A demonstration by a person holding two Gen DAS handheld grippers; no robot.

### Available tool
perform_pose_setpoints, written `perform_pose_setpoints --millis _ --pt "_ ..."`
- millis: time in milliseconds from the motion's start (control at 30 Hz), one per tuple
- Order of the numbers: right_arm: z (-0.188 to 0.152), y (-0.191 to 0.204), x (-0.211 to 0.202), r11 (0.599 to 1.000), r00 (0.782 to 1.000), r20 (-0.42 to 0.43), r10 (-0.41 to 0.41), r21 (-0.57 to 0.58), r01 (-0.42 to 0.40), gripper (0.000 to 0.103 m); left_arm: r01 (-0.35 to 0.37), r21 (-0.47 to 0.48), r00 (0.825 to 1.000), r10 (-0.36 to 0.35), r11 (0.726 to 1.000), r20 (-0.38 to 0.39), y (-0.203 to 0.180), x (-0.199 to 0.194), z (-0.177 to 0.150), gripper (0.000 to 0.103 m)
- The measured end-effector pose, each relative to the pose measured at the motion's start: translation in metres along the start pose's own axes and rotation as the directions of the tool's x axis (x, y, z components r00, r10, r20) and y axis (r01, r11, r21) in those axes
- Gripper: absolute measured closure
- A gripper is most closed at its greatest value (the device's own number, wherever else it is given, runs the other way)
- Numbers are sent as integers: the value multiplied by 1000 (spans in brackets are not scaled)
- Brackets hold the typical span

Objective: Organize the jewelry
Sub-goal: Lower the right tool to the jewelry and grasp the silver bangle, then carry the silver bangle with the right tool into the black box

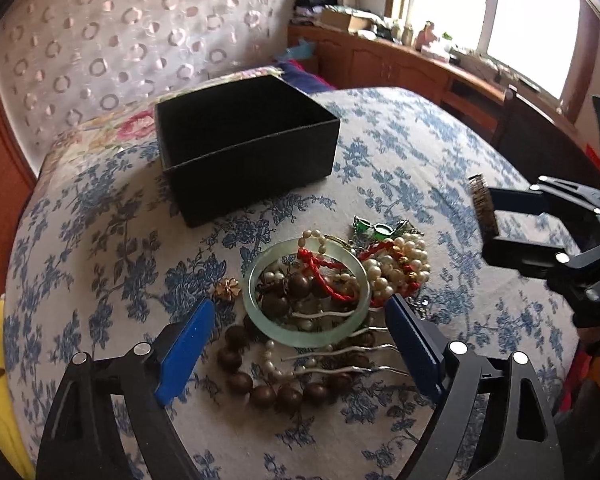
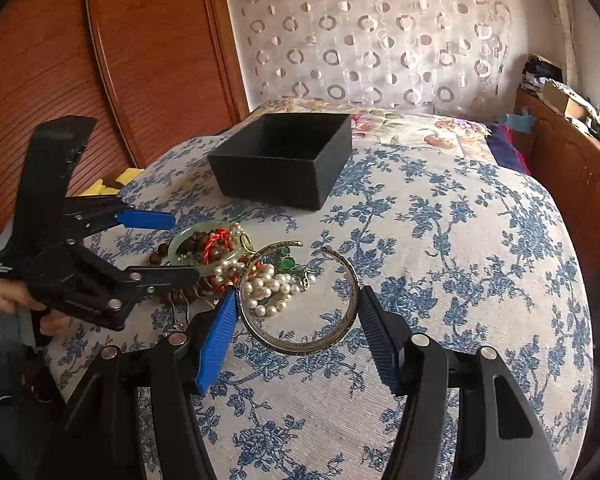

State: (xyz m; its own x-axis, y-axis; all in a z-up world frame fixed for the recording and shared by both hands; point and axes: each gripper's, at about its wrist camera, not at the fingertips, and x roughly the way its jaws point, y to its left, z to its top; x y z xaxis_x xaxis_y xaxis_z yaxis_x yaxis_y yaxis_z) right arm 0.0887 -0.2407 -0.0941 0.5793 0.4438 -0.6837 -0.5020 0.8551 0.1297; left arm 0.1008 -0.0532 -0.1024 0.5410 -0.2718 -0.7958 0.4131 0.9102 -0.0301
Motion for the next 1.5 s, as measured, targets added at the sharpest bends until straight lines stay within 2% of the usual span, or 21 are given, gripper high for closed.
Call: perform_pose_setpoints --millis 200,300,367,467,600,833,1067,1433,1500 --pt "-2 -5 -3 1000 1000 8 3 10 -3 40 -3 43 999 4 999 -34 -3 13 10 20" --pt "-4 -6 -1 1000 1000 3 -1 12 1 40 -12 48 999 14 999 -40 -3 18 13 26" --pt "-4 -7 -2 1000 1000 2 -1 13 1 40 -25 54 999 27 998 -26 -3 16 14 33" --pt "-5 -7 -2 1000 1000 3 -1 12 1 40 -10 40 1000 11 999 -10 -2 12 12 33" --pt "-5 -5 1 1000 1000 1 -1 10 1 40 -29 13 999 29 999 19 5 8 9 33" --pt "6 5 10 1000 1000 -3 2 -26 -2 40 -43 -48 992 49 998 119 18 -15 14 33" --pt "37 12 22 996 1000 22 -13 -86 15 40 -86 -77 978 99 993 184 33 -33 17 33" --pt "101 16 44 990 998 62 -4 -138 12 40 -115 -115 961 140 987 239 53 -50 29 33" --pt "113 14 52 990 998 61 -4 -141 13 40 -112 -119 958 139 987 251 57 -52 32 50"
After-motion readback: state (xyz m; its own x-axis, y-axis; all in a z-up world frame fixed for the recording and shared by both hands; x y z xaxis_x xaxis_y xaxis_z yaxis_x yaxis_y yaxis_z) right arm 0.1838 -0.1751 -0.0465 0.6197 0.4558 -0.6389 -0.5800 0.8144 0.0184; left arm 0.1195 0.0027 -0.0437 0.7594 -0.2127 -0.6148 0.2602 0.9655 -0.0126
